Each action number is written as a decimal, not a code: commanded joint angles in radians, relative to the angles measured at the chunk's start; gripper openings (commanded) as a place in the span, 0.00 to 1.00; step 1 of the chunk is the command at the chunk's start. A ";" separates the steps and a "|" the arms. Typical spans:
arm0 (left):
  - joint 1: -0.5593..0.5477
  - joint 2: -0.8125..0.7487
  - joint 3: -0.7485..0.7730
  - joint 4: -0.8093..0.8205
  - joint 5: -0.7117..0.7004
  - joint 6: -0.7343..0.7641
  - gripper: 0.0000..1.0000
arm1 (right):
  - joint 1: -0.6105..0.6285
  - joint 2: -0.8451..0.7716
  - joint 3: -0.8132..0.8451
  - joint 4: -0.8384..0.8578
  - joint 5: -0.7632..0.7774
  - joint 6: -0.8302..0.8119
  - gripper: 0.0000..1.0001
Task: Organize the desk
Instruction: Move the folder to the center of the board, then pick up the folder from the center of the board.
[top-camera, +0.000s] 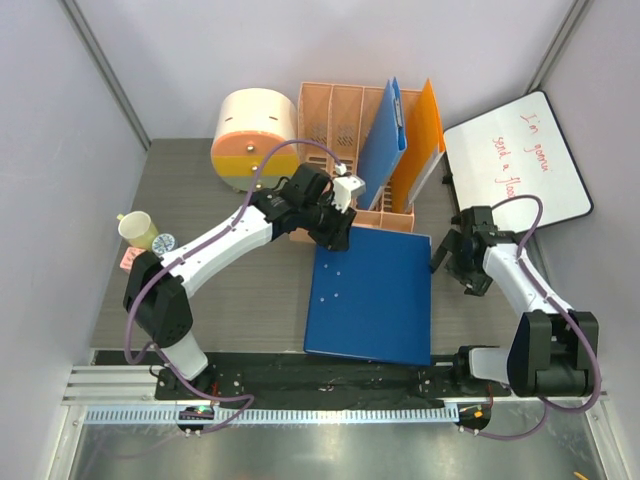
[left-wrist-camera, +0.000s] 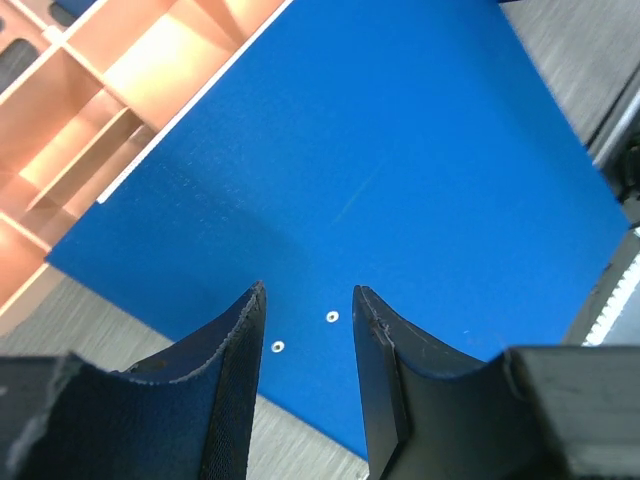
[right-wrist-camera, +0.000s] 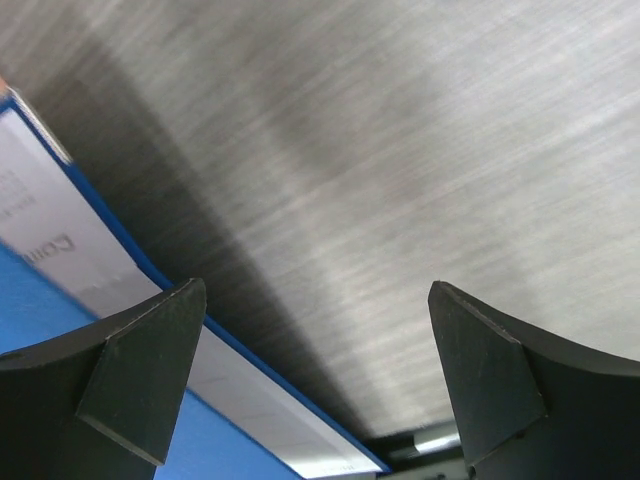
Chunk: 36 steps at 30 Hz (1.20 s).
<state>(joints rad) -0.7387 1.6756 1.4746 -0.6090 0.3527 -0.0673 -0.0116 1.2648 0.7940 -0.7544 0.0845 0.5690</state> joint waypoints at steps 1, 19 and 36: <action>0.018 -0.065 -0.045 -0.006 -0.081 0.090 0.41 | 0.012 -0.090 0.066 -0.103 0.093 0.018 1.00; 0.159 -0.126 -0.312 -0.035 0.008 0.167 0.34 | -0.126 -0.260 -0.185 0.219 -0.620 0.079 1.00; 0.127 -0.059 -0.183 -0.051 0.057 0.116 0.33 | -0.021 -0.223 -0.200 0.098 -0.261 0.084 1.00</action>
<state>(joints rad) -0.5999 1.5833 1.2282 -0.6659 0.3866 0.0597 -0.0940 1.0859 0.5652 -0.6102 -0.3996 0.6006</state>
